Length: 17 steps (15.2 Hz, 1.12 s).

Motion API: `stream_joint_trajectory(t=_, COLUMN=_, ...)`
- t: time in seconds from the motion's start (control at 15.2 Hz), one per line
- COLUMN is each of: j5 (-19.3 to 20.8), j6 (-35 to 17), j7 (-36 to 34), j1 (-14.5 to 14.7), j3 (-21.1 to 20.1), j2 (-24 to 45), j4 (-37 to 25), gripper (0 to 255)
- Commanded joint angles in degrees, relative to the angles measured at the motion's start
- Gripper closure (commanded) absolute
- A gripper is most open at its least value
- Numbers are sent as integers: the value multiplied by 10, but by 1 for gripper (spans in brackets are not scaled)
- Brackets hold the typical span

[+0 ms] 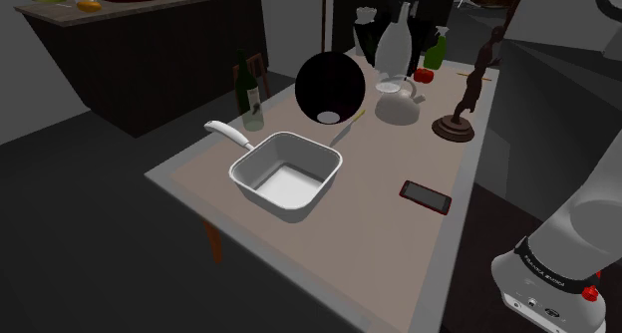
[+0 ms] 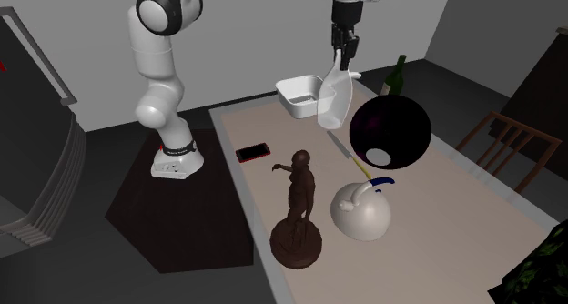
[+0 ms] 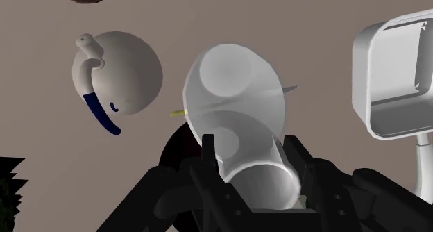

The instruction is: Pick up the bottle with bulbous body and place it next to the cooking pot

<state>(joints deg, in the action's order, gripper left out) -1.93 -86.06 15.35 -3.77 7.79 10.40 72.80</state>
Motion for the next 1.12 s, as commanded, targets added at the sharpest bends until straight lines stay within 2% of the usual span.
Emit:
stream_joint_trajectory(t=0.0, j5=4, j6=-2, j7=-26, j1=16, j3=-10, j2=-10, j4=12, gripper=255)
stream_joint_trajectory(t=0.4, j5=15, j6=-8, j7=-106, j1=65, j3=-43, j2=-29, j4=36, gripper=255)
stream_joint_trajectory(t=0.86, j5=25, j6=-4, j7=-200, j1=120, j3=-83, j2=-20, j4=23, gripper=255)
stream_joint_trajectory(t=1.06, j5=25, j6=-32, j7=-200, j1=120, j3=-83, j2=-31, j4=62, gripper=255)
